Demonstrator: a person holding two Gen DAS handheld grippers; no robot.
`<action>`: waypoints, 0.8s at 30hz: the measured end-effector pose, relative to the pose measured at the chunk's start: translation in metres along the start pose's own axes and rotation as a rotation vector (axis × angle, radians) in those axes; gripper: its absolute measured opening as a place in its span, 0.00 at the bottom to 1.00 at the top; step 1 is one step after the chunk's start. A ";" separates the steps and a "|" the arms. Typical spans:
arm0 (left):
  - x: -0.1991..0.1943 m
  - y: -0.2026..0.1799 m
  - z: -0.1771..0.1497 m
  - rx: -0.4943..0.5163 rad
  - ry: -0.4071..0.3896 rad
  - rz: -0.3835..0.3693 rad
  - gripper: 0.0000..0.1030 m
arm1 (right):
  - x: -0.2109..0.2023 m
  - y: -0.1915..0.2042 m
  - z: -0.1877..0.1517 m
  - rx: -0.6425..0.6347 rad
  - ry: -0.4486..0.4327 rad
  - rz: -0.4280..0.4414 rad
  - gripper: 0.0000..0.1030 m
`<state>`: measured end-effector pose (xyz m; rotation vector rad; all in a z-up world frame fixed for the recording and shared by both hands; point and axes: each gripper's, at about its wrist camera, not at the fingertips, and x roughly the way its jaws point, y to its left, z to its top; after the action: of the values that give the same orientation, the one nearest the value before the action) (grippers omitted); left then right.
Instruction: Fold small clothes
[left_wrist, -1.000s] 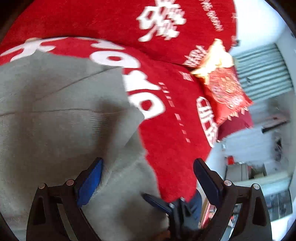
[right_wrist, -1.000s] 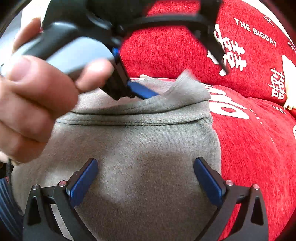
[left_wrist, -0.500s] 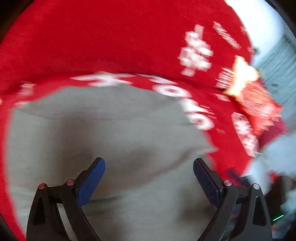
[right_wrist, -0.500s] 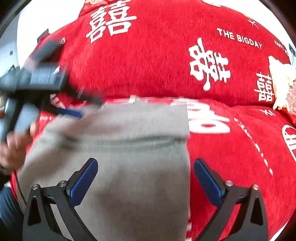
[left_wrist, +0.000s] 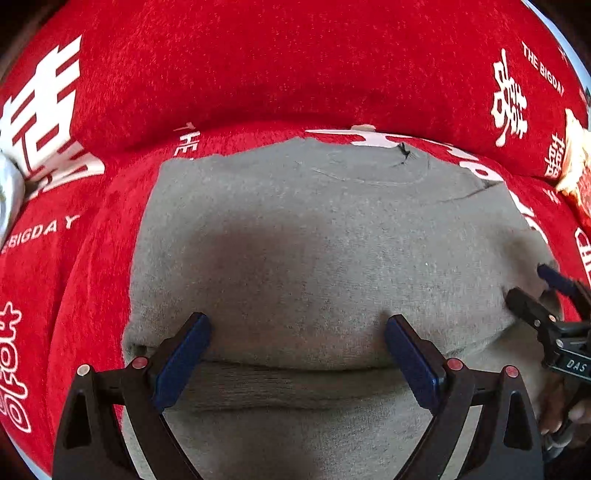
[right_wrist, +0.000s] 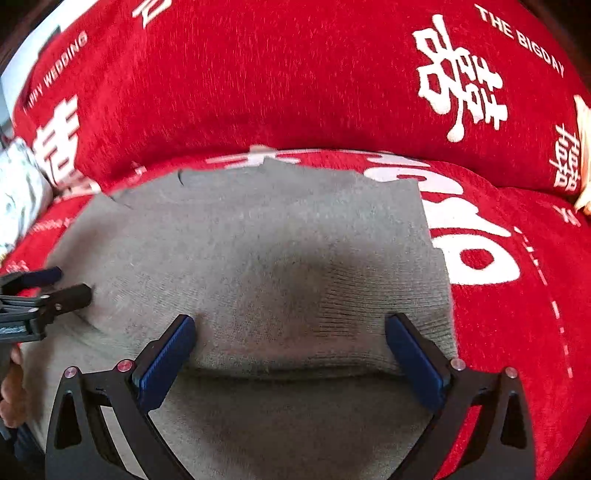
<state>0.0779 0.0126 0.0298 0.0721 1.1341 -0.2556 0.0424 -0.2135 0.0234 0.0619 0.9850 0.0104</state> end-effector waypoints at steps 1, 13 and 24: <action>-0.002 -0.001 -0.001 0.008 -0.002 0.012 0.94 | 0.000 0.002 0.002 -0.005 0.001 -0.021 1.00; -0.023 -0.029 -0.043 0.078 -0.056 0.078 0.94 | -0.027 0.038 -0.044 -0.082 0.002 -0.031 1.00; -0.052 -0.033 -0.109 0.040 -0.114 0.069 0.94 | -0.055 0.037 -0.097 -0.081 -0.058 -0.037 1.00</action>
<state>-0.0476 0.0097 0.0326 0.1307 1.0113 -0.2182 -0.0678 -0.1737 0.0183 -0.0303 0.9265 0.0143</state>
